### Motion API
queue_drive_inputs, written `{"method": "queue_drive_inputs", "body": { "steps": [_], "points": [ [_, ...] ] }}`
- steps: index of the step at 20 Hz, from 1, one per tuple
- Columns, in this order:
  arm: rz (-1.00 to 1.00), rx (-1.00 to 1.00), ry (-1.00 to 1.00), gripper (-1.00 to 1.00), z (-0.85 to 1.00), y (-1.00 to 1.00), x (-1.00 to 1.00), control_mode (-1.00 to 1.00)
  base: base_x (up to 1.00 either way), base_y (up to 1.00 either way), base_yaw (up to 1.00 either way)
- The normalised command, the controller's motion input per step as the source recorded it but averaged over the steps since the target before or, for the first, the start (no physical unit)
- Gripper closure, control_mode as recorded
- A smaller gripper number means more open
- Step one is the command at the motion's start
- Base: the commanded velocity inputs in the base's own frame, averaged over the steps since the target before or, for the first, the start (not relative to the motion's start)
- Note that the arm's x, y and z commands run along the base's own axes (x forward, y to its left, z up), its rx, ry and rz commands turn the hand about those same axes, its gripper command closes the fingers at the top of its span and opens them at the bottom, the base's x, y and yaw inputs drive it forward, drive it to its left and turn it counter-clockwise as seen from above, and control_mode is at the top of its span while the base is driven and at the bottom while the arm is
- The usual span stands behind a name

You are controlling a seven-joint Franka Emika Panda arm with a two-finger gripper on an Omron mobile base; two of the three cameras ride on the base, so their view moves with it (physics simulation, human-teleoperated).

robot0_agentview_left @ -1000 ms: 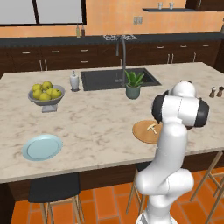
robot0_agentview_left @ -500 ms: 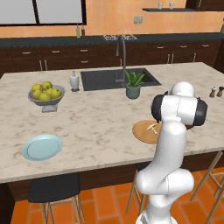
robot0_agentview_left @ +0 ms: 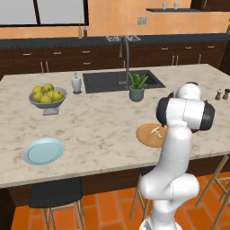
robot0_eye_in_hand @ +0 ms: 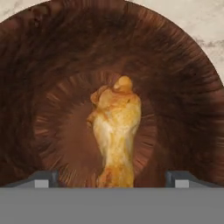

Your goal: Pick the chicken drumstick and mushroom from their plates and place them in the bowl. Then put the bowl in the fridge.

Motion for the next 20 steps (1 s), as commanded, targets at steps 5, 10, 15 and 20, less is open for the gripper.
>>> {"method": "queue_drive_inputs", "body": {
  "steps": [5,10,15,20],
  "points": [
    [0.01,0.00,-0.03,-1.00,0.82,0.13,-0.38,-1.00,0.00,0.00,0.00],
    [0.07,-0.01,0.00,-1.00,0.36,0.93,-0.60,-1.00,0.00,0.00,0.00],
    [0.01,0.00,0.00,-1.00,0.25,1.00,-0.65,-1.00,0.00,0.00,0.00],
    [0.00,-0.05,0.00,-1.00,0.07,1.00,-0.25,-1.00,0.00,0.00,0.00]
  ]
}}
